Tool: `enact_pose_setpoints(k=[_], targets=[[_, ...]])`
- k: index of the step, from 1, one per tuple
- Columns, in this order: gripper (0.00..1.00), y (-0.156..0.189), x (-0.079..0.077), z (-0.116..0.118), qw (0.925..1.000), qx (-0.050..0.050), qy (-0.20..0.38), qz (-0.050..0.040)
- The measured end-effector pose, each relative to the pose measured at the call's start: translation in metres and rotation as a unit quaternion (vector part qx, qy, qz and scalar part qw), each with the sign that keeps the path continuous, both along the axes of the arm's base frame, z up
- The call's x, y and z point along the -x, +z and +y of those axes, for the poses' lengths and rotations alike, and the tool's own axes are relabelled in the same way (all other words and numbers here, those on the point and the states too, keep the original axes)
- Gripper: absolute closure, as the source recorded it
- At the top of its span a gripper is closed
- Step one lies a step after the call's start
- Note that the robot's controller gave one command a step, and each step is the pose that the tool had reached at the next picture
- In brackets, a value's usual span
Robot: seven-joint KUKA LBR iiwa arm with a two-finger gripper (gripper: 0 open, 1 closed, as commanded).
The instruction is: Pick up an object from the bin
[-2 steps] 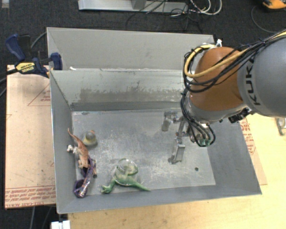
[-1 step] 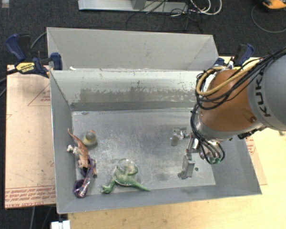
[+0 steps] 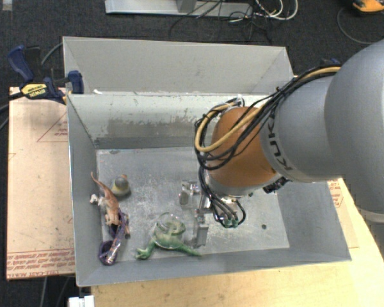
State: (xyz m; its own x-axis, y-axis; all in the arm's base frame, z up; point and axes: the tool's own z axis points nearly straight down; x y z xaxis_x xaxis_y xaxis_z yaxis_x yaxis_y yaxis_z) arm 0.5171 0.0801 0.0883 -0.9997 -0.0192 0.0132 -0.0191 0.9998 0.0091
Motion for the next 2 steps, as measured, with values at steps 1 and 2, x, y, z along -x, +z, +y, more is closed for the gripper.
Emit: enact_pose_setpoints(k=[1, 2], targets=[[0.0, 0.004, 0.033, -0.025, 0.9999, 0.004, 0.007, -0.0071], [0.0, -0.018, 0.029, 0.034, 0.9997, -0.002, -0.026, -0.0055]])
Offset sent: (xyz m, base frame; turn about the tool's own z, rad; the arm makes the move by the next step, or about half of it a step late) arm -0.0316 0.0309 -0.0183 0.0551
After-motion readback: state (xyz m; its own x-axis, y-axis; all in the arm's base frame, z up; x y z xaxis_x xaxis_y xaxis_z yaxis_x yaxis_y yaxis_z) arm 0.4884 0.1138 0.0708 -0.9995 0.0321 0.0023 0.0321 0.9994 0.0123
